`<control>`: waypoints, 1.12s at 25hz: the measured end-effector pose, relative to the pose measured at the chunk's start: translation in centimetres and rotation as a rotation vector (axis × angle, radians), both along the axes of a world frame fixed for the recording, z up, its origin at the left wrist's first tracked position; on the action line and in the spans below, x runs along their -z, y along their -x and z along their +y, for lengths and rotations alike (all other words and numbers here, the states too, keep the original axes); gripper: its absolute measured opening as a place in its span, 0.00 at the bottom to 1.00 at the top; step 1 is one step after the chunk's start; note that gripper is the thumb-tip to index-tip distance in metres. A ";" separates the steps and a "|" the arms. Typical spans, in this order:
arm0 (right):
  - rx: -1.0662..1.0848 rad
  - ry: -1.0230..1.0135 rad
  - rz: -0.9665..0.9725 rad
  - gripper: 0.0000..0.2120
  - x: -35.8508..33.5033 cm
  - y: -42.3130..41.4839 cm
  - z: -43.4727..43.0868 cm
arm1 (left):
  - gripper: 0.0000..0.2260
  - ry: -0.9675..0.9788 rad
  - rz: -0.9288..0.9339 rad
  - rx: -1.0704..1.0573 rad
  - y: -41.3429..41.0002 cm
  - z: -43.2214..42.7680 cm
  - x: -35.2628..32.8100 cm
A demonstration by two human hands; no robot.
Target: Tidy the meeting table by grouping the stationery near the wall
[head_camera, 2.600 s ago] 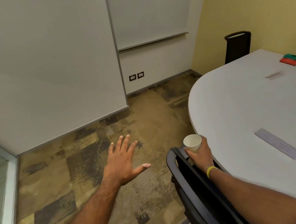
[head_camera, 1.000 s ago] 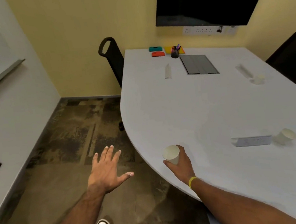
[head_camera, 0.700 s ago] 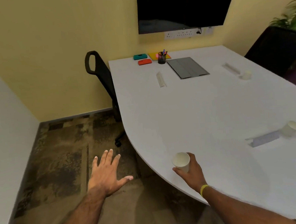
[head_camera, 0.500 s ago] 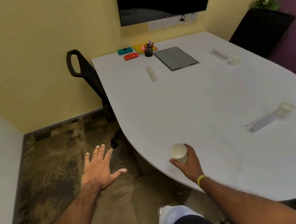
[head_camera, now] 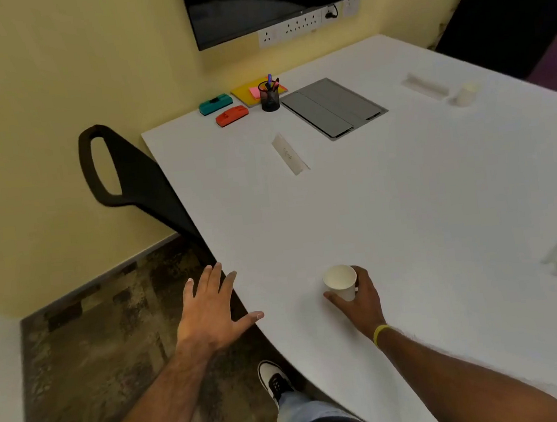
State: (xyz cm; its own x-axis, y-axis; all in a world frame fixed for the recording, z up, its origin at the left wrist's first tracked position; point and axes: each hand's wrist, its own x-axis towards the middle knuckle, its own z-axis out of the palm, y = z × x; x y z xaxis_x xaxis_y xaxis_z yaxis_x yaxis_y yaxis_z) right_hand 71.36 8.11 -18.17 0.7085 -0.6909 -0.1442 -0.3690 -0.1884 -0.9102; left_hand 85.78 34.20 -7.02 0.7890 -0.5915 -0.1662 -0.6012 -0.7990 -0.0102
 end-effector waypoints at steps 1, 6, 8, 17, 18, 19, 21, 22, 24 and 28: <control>0.020 -0.006 0.007 0.31 -0.1 -2.6 -0.8 | 0.47 -0.011 0.003 0.012 -2.3 -0.7 -0.2; 0.129 -0.028 0.055 0.33 0.3 -15.9 -5.7 | 0.47 -0.105 0.068 0.048 -13.1 -5.0 -0.1; 0.174 -0.026 0.056 0.32 0.8 -20.7 -7.9 | 0.47 -0.109 0.094 0.062 -16.6 -7.4 0.5; 0.279 -0.055 0.064 0.31 2.7 -31.9 -14.6 | 0.46 -0.076 0.159 0.201 -23.9 -15.5 3.6; 0.281 -0.059 0.067 0.31 2.7 -32.4 -15.1 | 0.46 -0.080 0.166 0.209 -24.2 -15.8 3.8; 0.280 -0.059 0.064 0.31 3.0 -32.9 -15.6 | 0.46 -0.088 0.173 0.217 -24.5 -15.9 4.0; 0.291 -0.067 0.070 0.33 3.3 -33.0 -16.0 | 0.46 -0.104 0.175 0.232 -25.1 -15.8 4.5; 0.296 -0.075 0.084 0.35 3.3 -32.8 -15.9 | 0.46 -0.112 0.176 0.234 -25.4 -15.7 4.6; 0.284 -0.078 0.114 0.41 3.5 -32.1 -16.0 | 0.46 -0.112 0.186 0.233 -25.8 -15.6 4.6; 0.256 -0.076 0.164 0.47 2.9 -29.2 -15.2 | 0.49 -0.107 0.188 0.243 -26.3 -15.8 4.1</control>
State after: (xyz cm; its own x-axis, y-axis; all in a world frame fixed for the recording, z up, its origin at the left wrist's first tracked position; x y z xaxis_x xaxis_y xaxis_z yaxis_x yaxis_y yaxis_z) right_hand 100.58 -7.12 -21.09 0.4754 -0.8269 -0.3005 -0.5391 -0.0039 -0.8422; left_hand 112.04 18.44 -11.08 0.5761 -0.7304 -0.3668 -0.7738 -0.6319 0.0429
